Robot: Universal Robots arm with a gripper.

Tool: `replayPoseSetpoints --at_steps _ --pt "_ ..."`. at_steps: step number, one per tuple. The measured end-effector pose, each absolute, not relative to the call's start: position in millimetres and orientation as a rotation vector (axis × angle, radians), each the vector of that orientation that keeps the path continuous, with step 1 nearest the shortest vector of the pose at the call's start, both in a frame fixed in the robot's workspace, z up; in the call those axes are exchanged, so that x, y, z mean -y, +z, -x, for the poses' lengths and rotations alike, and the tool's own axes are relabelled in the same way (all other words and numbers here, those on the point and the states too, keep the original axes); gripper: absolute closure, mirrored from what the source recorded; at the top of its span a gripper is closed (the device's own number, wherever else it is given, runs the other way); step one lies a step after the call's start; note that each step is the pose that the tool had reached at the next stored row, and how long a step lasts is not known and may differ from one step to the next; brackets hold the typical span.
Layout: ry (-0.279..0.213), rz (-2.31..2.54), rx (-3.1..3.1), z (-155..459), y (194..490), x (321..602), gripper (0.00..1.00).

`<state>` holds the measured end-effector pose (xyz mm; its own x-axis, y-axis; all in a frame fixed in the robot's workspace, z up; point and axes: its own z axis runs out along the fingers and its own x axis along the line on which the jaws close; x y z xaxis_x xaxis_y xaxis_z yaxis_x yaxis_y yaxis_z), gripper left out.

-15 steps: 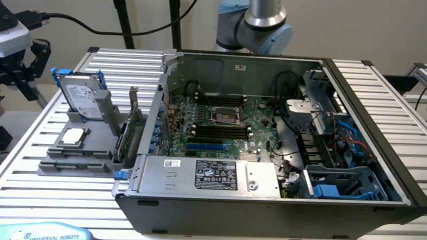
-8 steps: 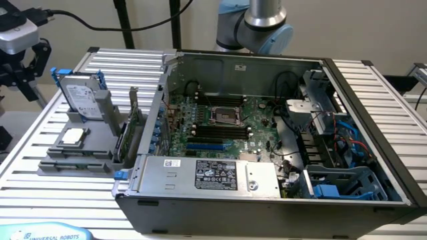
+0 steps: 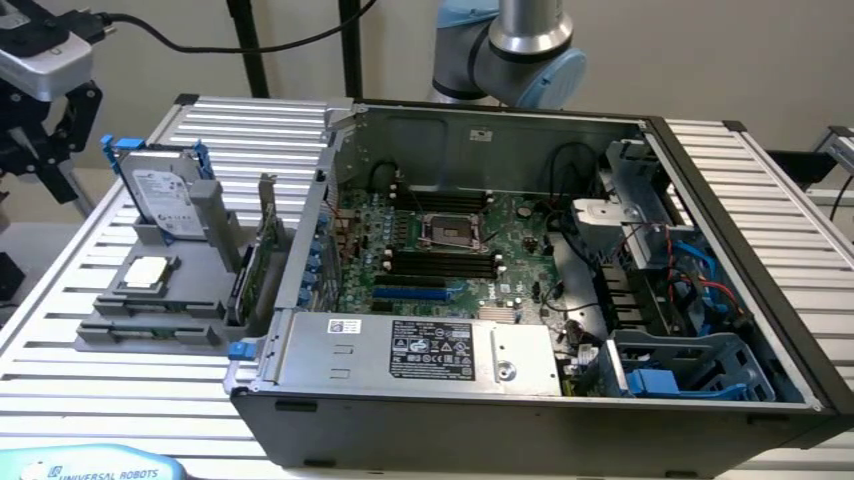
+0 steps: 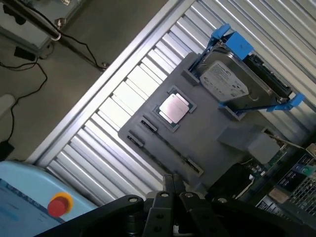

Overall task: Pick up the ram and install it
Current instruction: 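Pick up the ram and move it above insertion slot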

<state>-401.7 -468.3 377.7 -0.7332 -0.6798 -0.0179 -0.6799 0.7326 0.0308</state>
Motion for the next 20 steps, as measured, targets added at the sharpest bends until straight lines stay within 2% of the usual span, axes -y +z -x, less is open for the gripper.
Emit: replayPoseSetpoints --at_steps 20 --pt "0.056 1.658 -2.669 401.6 375.7 468.3 0.89"
